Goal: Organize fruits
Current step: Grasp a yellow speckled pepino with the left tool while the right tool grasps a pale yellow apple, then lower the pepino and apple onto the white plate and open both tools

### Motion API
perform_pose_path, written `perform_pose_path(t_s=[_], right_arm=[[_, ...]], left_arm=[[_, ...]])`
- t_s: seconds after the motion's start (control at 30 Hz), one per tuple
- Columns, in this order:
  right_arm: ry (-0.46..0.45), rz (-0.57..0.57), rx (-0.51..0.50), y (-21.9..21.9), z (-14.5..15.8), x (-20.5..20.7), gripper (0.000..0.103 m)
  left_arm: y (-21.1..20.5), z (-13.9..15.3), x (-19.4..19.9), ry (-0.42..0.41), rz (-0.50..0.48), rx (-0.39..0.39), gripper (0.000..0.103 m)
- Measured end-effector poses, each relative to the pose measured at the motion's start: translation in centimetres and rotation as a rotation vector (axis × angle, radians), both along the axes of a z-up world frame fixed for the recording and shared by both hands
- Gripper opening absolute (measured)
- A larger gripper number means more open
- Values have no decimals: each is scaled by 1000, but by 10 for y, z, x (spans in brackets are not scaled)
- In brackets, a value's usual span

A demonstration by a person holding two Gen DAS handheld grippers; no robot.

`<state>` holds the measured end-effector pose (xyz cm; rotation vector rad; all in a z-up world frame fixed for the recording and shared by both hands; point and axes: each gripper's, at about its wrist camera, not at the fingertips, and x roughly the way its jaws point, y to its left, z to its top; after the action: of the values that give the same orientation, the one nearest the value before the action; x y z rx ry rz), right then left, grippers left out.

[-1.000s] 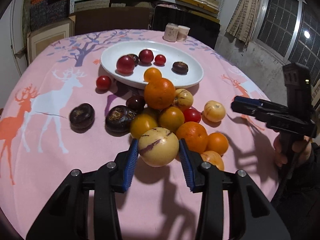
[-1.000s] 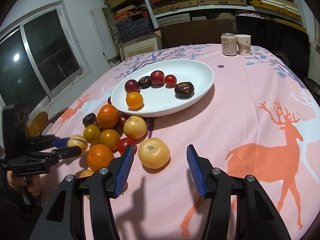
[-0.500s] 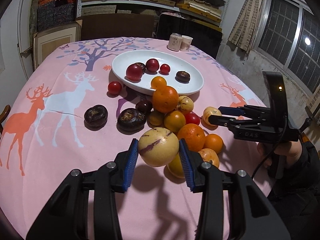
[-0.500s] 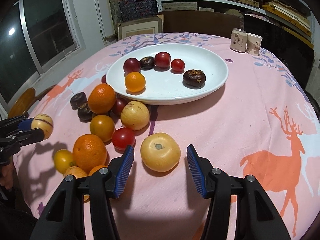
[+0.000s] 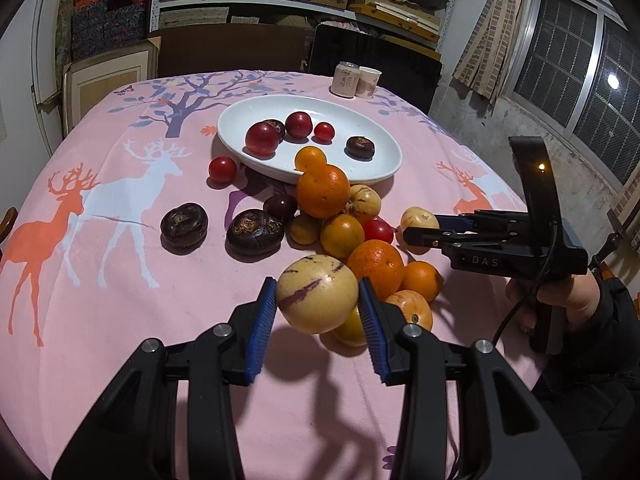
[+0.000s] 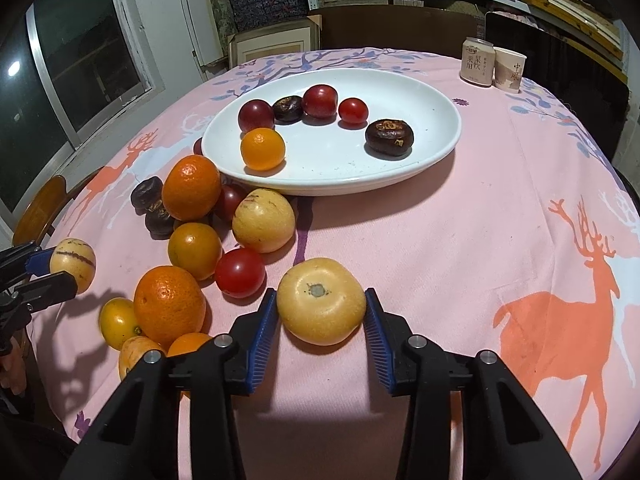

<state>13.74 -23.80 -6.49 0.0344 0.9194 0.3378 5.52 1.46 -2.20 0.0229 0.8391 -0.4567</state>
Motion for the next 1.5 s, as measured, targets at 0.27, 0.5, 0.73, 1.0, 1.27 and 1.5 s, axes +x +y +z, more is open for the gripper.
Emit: perform_pose_path(t_s=[0.27,0.5,0.73,1.0,1.27,1.5], right_arm=[[-10,-19,29,-6,2,-4,43],[-17,-23,50,-11,4,-10,43],[-27,-29,72,-19,7,-20,43],[-48,-56,121,-38,14,-34,43],[-171,-96,203,-68,56,-42,43],[-278,-100,253,-71,102,-5,43]], left_arm=[[-1,-1,-1,1,0,0,40],[-1,-1,-2,2,-3,3,40],[-1,-2,-3,1,-1,3,40],[-1,-2,-3,4,2,4,40],[8,25,16,-44,27,7,40],[-4,53,86,-54,44,6,40]])
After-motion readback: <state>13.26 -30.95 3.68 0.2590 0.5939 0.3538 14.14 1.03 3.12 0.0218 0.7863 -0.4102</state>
